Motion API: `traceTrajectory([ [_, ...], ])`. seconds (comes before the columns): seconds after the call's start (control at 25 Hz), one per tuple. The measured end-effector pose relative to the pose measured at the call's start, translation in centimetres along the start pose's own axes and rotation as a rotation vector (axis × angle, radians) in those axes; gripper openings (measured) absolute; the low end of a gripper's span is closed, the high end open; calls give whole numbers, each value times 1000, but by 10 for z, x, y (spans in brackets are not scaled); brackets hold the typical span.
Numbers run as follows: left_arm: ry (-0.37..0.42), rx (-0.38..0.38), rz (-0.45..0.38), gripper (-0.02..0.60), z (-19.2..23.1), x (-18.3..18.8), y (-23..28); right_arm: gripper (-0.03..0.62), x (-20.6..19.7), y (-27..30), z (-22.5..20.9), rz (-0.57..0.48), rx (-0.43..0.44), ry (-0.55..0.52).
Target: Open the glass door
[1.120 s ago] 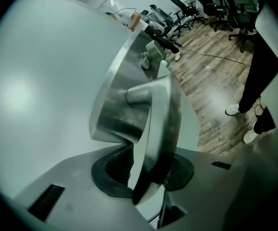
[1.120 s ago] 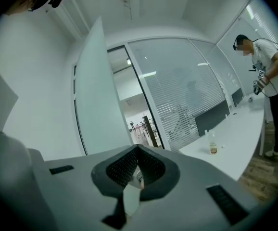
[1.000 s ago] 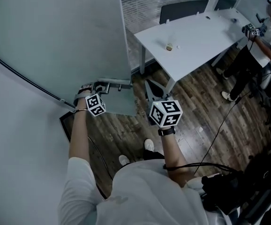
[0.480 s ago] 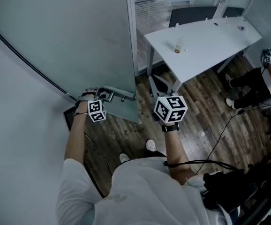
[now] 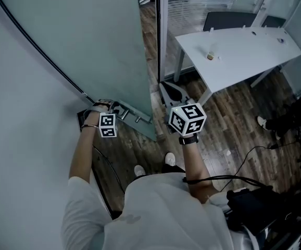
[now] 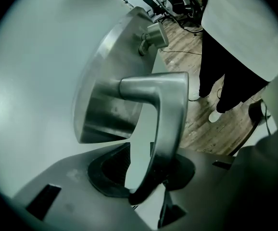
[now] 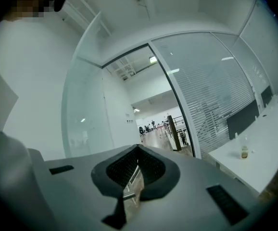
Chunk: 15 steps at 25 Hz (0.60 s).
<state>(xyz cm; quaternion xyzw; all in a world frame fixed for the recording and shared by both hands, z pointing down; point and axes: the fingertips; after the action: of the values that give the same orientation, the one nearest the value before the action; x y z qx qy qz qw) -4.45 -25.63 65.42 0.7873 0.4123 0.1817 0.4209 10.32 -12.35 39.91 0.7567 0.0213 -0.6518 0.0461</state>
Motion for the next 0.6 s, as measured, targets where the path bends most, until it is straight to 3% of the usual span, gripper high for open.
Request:
traceTrajectory([
  [0.4,56,-19,119,123,-39,-30,-35,2,-4,9,40,19,84,10],
  [0.6,8,12,194,141,-63,-53,-62,2,-16,12,83,30,194,-18],
])
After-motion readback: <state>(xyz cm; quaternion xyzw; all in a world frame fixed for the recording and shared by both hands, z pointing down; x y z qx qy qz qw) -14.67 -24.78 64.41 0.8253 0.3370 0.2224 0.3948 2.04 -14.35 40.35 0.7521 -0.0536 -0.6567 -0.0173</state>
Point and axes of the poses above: the fingertips, and each gripper's own axes: y forward along the fingers, z to its left, x out of its top, and after that the axes turned 5 degrees about -y, right-handed
